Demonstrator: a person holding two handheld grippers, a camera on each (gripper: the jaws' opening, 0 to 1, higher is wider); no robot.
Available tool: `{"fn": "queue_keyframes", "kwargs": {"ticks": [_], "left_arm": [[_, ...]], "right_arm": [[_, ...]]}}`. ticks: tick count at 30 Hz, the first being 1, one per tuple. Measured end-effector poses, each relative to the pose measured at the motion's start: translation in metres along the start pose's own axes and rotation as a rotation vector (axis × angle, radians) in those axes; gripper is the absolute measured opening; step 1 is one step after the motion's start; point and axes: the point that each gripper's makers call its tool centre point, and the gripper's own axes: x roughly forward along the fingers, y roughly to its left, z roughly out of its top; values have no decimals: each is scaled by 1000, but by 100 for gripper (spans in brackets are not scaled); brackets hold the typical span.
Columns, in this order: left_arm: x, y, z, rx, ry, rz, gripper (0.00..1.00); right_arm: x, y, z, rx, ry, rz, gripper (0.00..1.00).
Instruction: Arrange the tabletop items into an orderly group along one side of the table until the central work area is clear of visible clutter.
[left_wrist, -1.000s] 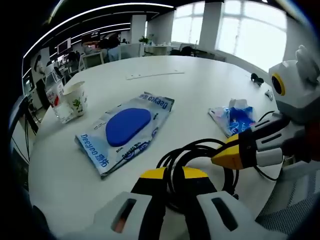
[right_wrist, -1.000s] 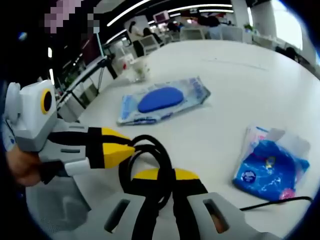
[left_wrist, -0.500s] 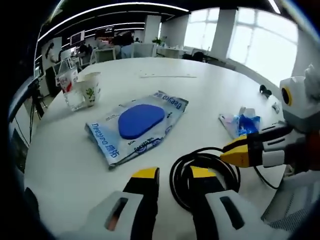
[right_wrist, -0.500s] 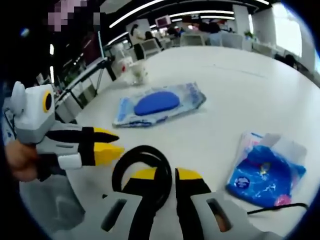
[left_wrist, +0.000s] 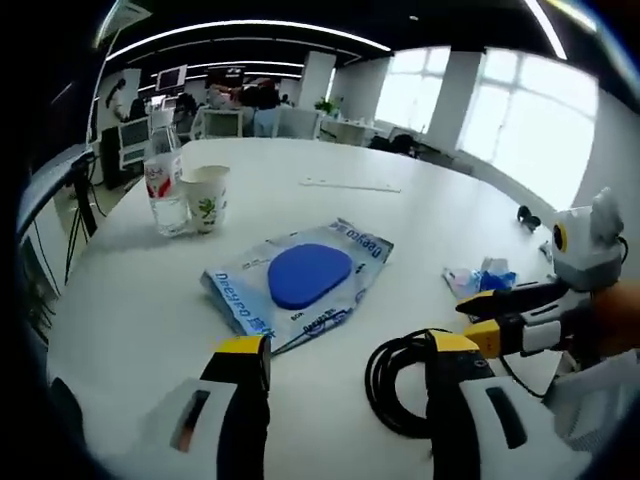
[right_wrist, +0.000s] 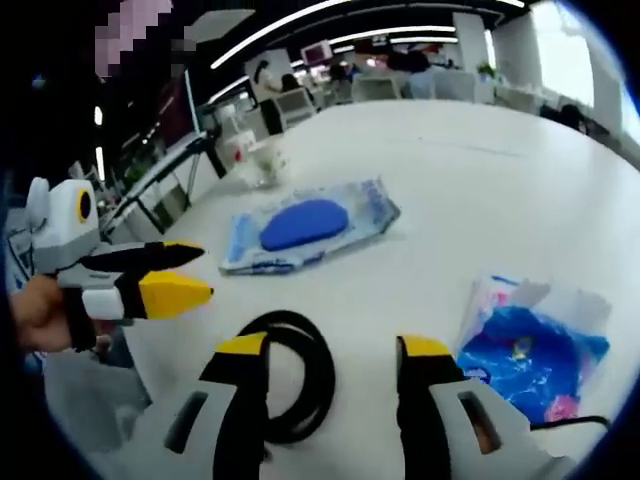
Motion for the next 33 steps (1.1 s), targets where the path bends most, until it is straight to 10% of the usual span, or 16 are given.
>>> {"fn": "queue_keyframes", "kwargs": {"ticks": [11,33], "left_arm": [[-4,5,9,76,29,10,100],[0,31,39,110,21,50,100]], "right_arm": [[6,1,31,-41,-37,18,79],[23,-5,80,-75,-61,83,100]]}}
